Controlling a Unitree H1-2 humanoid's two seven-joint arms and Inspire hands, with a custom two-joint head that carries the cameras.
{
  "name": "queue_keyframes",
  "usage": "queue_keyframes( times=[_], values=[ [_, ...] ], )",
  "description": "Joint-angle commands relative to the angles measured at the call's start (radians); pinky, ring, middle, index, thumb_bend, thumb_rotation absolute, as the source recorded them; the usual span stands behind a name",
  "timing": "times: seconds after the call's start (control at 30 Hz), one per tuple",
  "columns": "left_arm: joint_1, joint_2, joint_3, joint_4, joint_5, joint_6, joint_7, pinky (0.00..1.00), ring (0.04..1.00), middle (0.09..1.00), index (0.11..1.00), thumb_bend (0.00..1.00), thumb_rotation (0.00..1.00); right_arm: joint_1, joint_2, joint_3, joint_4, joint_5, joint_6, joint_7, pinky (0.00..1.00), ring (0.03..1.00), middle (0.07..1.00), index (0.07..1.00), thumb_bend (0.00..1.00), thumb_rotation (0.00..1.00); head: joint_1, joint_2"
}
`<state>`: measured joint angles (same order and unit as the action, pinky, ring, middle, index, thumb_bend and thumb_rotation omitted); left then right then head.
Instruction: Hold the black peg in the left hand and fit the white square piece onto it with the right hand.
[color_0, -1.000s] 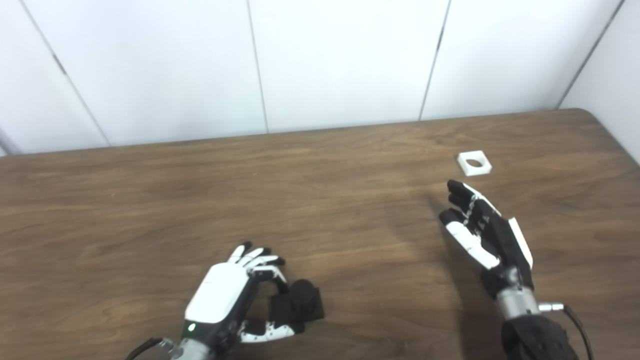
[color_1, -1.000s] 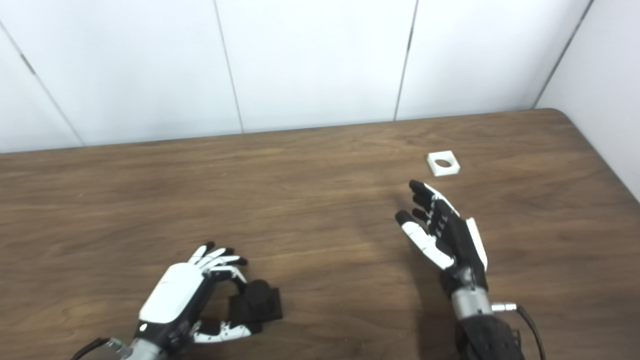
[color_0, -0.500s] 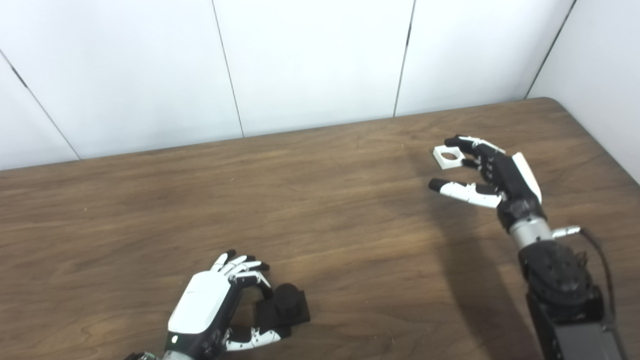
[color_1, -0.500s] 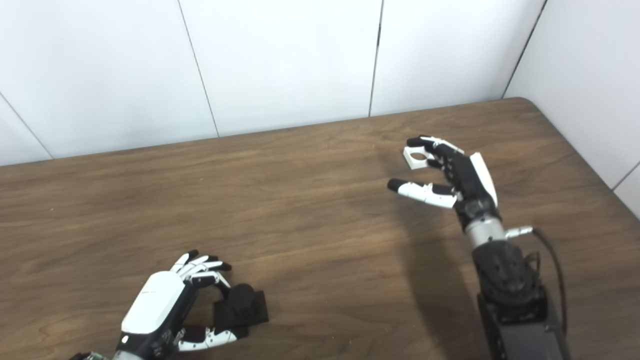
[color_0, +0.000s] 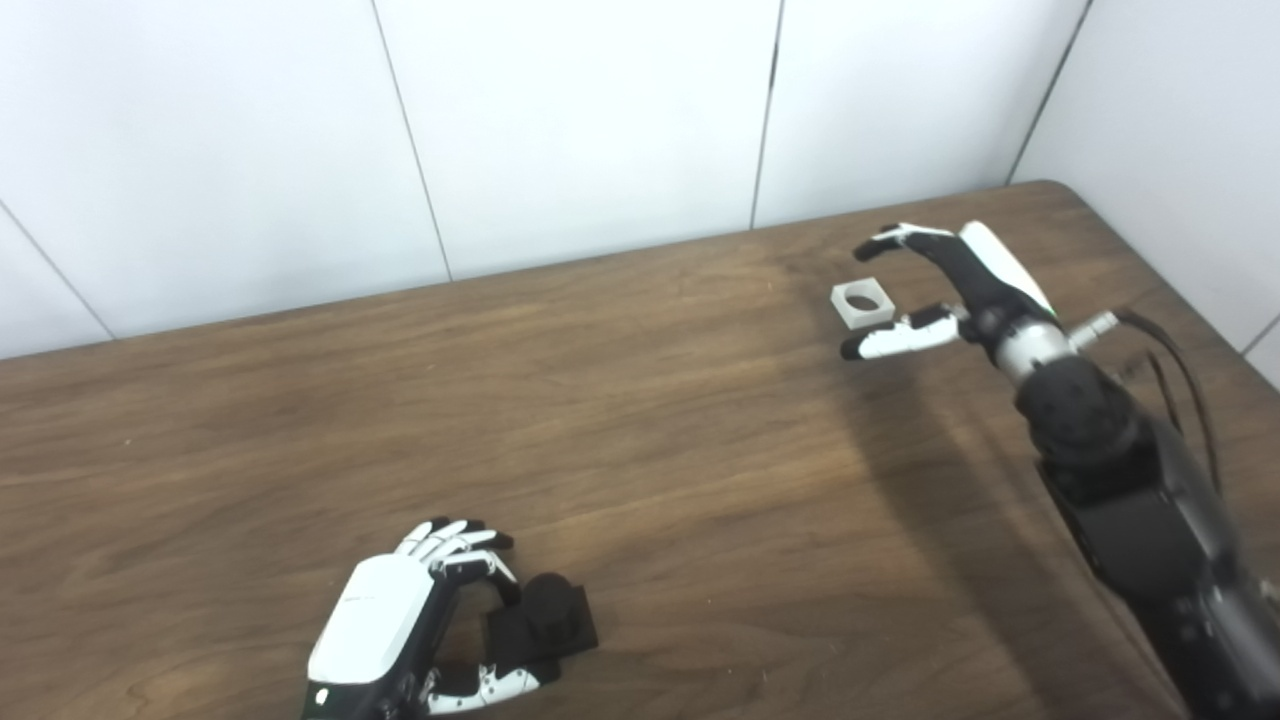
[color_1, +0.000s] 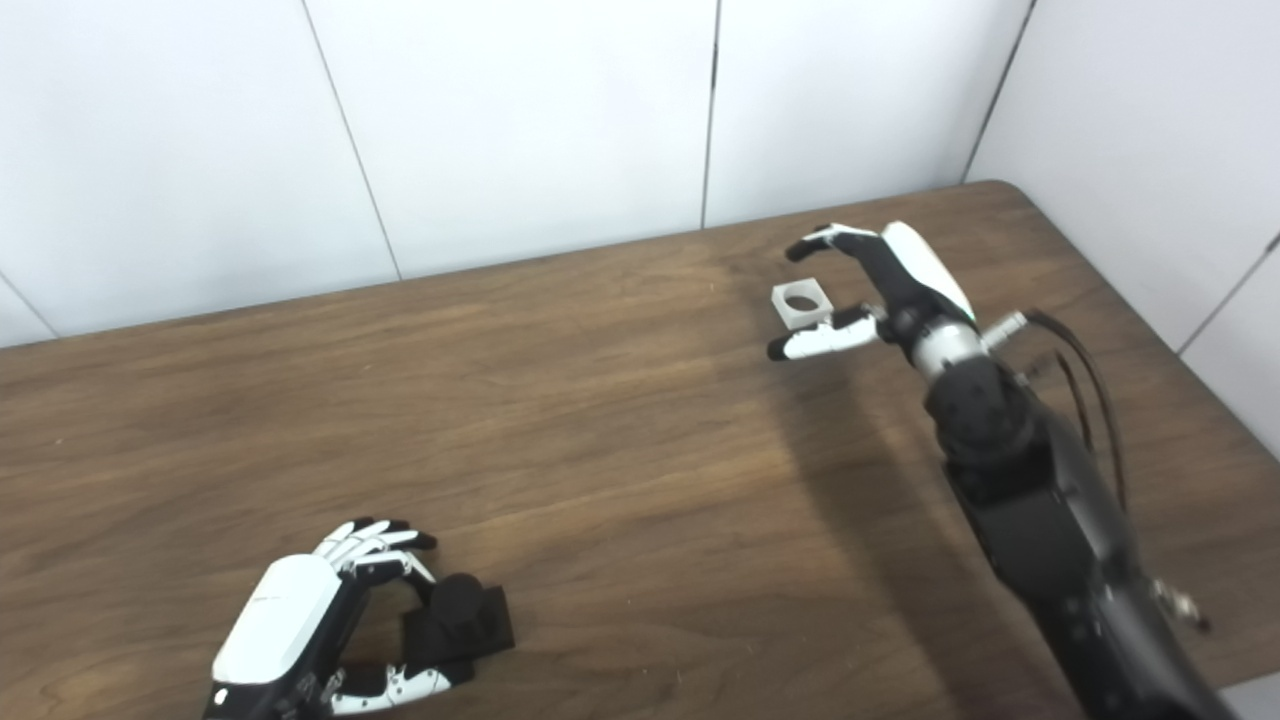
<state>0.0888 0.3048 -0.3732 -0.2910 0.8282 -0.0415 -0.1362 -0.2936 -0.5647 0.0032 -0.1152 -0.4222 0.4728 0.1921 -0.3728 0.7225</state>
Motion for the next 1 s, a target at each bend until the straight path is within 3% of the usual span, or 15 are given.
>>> queue_keyframes(
  times=[0.0, 0.23, 0.53, 0.8, 0.97],
  values=[
    [0.021, 0.017, -0.015, 0.009, -0.002, 0.011, -0.061, 0.92, 0.853, 0.773, 0.487, 0.52, 0.04, -0.072, -0.055, 0.015, 0.012, -0.038, -0.005, 0.019, 0.88, 0.923, 0.901, 0.712, 0.89, 0.13, -0.009, -0.001],
    [0.023, 0.018, -0.023, -0.007, 0.008, 0.031, -0.081, 0.90, 0.852, 0.772, 0.487, 0.52, 0.04, -0.211, -0.143, 0.162, 0.168, -0.149, -0.024, 0.114, 0.89, 0.954, 0.917, 0.729, 0.89, 0.15, -0.005, 0.001],
    [0.030, 0.014, -0.031, -0.022, 0.020, 0.038, -0.092, 0.89, 0.852, 0.768, 0.487, 0.52, 0.04, -0.367, -0.189, 0.294, 0.312, -0.242, -0.058, 0.219, 1.00, 0.981, 0.915, 0.720, 0.89, 0.13, 0.018, 0.016],
    [0.036, 0.008, -0.037, -0.033, 0.031, 0.049, -0.095, 0.90, 0.851, 0.768, 0.487, 0.52, 0.04, -0.428, -0.189, 0.340, 0.392, -0.302, -0.058, 0.265, 0.96, 0.981, 0.910, 0.724, 0.88, 0.13, 0.016, 0.021],
    [0.039, 0.006, -0.043, -0.048, 0.035, 0.061, -0.105, 0.91, 0.855, 0.770, 0.487, 0.52, 0.04, -0.435, -0.188, 0.346, 0.422, -0.312, -0.092, 0.252, 0.94, 0.969, 0.890, 0.710, 0.88, 0.11, 0.028, 0.028]
  ],
)
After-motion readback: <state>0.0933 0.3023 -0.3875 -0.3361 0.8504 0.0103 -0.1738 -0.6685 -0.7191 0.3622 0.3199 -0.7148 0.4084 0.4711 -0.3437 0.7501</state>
